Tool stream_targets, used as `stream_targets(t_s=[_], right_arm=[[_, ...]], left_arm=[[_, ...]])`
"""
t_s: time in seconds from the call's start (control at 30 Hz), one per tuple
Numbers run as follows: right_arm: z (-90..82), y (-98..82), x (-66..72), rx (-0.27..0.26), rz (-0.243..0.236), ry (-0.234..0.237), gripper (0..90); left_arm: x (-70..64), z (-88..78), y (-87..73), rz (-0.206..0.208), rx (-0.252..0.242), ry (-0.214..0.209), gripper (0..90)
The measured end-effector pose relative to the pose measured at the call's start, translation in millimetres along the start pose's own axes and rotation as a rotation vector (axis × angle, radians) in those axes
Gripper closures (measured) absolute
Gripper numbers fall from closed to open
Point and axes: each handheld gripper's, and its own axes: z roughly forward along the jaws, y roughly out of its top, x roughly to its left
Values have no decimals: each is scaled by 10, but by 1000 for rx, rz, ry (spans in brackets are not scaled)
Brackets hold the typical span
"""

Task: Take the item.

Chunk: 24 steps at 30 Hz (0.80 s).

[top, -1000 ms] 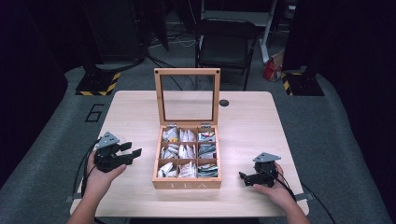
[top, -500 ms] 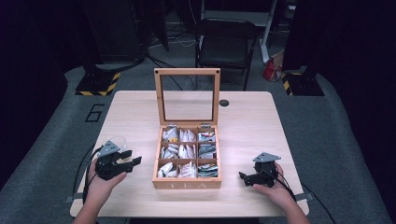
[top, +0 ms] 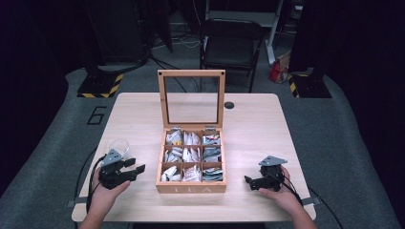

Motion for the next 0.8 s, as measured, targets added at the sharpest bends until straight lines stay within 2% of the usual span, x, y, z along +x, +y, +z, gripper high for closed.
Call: stream_targets(t_s=[0.33,0.53,0.67,0.8], right_arm=[[0,0,0,0,0,0,12],[0,0,0,0,0,0,12],[0,0,0,0,0,0,11],[0,0,0,0,0,0,12]], left_arm=[[23,56,-95,-13,24,5,451],[11,113,-134,-20,42,-16,454],[-1,148,-143,3,66,-25,453],[-6,172,-159,-5,73,-25,453]])
